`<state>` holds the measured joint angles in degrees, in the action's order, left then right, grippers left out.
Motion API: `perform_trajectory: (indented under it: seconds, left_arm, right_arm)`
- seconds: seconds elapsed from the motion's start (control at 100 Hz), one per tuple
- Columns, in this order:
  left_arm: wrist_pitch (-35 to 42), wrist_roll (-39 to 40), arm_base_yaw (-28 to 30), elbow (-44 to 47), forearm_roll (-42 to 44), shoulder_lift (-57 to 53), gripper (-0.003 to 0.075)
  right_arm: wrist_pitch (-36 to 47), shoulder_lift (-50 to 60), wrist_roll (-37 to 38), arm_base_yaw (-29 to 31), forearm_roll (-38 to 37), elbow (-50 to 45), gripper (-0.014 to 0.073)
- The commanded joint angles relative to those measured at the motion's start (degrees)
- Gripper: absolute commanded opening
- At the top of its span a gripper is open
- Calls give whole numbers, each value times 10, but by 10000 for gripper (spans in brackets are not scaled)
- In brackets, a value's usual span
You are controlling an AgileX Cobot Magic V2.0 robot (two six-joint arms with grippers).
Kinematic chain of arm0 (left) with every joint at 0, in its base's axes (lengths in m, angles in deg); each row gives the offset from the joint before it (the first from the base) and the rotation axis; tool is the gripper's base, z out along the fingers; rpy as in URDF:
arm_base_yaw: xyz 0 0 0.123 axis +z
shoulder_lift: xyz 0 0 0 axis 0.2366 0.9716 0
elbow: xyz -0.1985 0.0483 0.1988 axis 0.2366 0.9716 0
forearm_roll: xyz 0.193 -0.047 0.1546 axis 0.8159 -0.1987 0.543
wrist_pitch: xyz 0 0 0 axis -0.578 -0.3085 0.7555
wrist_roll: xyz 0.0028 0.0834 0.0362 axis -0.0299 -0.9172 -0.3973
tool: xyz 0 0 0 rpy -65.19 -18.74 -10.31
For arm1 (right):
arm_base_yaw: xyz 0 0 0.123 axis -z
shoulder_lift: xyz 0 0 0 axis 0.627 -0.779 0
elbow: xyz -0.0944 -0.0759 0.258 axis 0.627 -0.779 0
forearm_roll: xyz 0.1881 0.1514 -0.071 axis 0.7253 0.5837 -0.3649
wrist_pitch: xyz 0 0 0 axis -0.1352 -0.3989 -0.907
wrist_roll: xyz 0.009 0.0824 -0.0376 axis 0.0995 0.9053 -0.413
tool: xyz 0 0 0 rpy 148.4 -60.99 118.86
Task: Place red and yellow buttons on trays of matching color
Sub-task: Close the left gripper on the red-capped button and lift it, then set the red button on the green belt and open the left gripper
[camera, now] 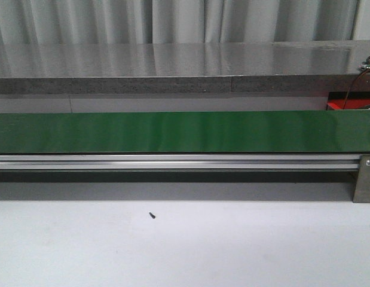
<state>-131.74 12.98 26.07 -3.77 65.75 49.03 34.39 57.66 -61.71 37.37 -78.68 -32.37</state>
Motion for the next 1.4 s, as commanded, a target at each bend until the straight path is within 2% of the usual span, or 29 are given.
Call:
perform_trajectory:
  seconds: [0.0,0.38,0.76,1.39]
  left_arm:
    - [42,-14,-10,-19,-10,-22,49]
    - [60,-24,-13,-43,-24,6,50]
    - [-85,-44,-13,-181,-47,109,50]
    - [-83,-54,-17,-185,-57,162,55]
  right_arm:
    - [48,11,-2,-1,-5,11,-68]
    - [48,11,-2,-1,-5,11,-68]
    - [48,11,-2,-1,-5,11,-68]
    - [48,11,-2,-1,-5,11,-68]
